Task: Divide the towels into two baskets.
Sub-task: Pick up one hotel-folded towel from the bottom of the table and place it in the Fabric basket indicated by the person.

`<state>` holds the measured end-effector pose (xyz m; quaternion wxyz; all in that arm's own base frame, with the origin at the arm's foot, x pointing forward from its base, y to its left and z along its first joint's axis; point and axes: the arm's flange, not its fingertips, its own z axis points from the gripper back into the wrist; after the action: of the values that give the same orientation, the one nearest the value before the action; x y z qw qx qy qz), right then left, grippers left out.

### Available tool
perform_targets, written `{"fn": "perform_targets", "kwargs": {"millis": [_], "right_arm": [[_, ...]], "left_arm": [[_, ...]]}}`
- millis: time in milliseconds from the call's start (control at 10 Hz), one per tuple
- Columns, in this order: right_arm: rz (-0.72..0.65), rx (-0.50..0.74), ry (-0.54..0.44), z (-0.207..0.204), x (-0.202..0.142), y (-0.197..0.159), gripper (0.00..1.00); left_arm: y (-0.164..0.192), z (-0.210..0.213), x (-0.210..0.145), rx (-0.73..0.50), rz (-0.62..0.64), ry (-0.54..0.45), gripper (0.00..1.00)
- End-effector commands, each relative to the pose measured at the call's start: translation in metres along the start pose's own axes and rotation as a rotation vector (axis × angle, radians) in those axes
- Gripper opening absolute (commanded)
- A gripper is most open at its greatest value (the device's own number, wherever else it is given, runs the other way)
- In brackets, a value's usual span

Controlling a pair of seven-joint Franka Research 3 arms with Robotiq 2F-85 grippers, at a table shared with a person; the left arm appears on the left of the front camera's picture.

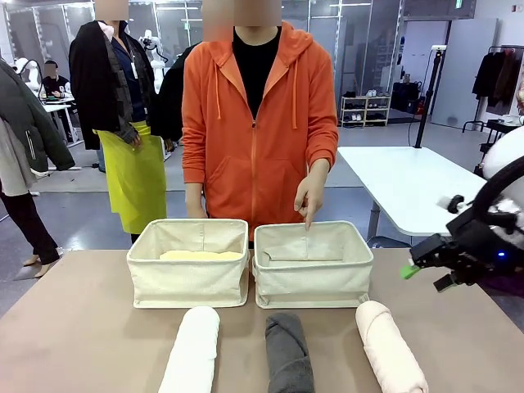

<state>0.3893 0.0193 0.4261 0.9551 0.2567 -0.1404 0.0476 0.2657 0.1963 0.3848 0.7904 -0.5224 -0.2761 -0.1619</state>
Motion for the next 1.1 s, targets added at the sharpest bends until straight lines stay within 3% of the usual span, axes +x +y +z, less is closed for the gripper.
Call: {"fn": "perform_targets", "kwargs": {"millis": [0,1000], "right_arm": [[-0.067,-0.081,0.042,-0.035,-0.044,0.014,1.00],[-0.023,-0.259,0.178,-0.116,-0.081,0.029,1.00]], "left_arm": [[0.000,0.002,0.000,-0.003,-0.004,-0.008,1.00],[0.000,0.002,0.000,-0.003,-0.004,-0.008,1.00]]}}
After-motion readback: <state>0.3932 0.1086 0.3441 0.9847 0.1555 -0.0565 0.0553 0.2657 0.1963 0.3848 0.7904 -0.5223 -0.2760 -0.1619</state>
